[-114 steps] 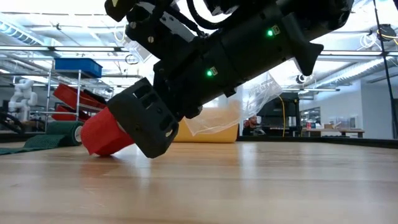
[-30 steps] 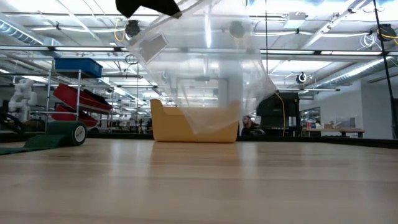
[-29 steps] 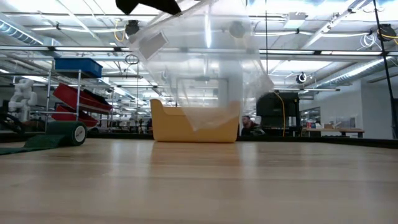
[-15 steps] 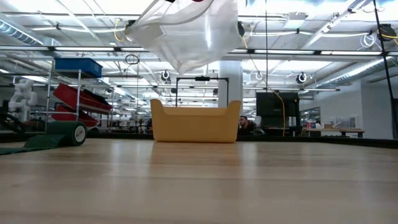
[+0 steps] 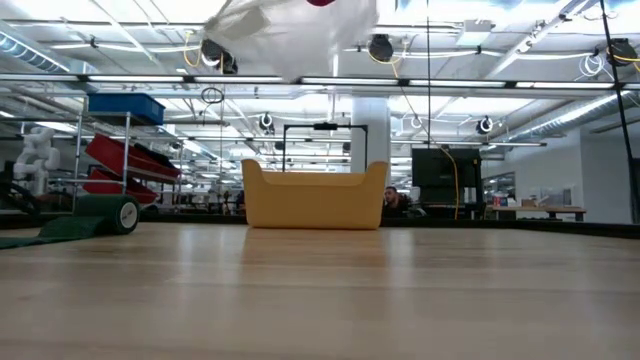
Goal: Roll bandage
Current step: Put the rolled red bandage into the transparent zip bag
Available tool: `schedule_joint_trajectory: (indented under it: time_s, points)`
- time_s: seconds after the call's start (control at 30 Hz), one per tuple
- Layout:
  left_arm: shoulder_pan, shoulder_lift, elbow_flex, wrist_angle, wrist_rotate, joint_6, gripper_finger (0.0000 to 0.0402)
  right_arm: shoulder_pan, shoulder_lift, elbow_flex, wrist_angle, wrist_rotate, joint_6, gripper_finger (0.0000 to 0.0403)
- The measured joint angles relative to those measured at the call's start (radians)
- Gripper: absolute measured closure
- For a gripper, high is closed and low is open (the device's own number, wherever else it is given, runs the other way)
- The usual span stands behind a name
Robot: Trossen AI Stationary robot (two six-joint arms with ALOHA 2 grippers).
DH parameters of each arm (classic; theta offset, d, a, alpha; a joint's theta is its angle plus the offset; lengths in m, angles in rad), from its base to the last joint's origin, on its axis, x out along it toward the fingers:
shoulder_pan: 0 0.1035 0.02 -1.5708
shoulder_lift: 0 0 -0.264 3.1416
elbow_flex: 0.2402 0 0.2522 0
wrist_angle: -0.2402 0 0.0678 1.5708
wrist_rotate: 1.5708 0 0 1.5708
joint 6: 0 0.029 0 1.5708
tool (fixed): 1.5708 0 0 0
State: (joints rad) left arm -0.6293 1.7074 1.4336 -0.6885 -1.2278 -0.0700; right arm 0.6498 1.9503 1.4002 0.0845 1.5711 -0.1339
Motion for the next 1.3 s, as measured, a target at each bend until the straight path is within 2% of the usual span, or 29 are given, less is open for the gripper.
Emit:
schedule_joint_trajectory:
  time_s: [1.0, 1.13, 1.3]
  points:
    - [0.0, 0.007, -0.001, 0.061, 0.046, -0.004, 0.0398, 0.017, 0.0, 0.0, 0.027, 0.0, 0.067, 0.0396]
    - [0.001, 0.007, -0.001, 0.06, 0.047, -0.004, 0.0398, 0.023, 0.0, 0.0, 0.093, -0.001, 0.012, 0.0397]
    - [0.001, 0.007, -0.002, 0.059, 0.047, -0.004, 0.0398, 0.033, 0.0, 0.0, 0.234, 0.0, -0.131, 0.0397]
